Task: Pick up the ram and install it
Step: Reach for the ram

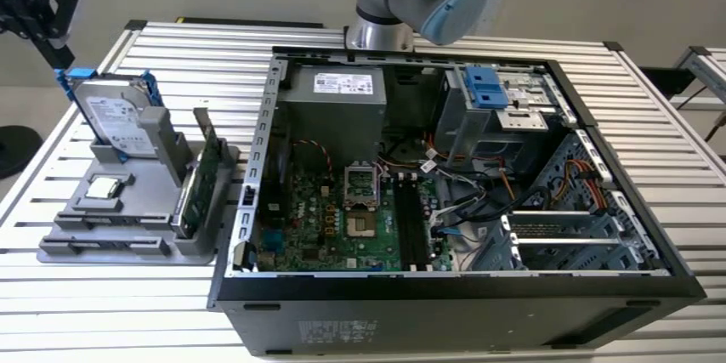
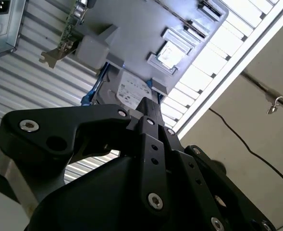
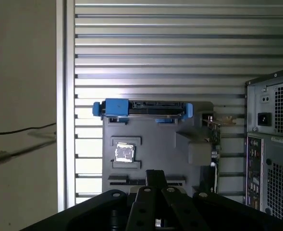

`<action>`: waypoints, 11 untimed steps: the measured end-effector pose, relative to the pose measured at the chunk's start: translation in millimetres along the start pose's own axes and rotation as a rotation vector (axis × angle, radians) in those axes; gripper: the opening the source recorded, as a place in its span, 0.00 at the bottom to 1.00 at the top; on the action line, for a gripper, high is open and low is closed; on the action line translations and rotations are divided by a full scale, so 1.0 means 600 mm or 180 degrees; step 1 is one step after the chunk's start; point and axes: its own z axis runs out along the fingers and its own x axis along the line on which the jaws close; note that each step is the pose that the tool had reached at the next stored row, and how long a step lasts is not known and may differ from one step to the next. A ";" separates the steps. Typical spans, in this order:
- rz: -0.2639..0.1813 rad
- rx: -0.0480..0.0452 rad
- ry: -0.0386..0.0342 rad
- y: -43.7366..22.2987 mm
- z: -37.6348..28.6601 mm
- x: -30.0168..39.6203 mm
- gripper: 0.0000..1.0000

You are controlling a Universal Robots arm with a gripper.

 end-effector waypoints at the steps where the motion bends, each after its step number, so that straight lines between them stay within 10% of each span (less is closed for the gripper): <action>1: 0.0000 0.0000 0.0000 -0.001 0.000 0.000 0.00; 11: 0.0000 0.0000 0.0002 -0.013 0.001 0.000 0.00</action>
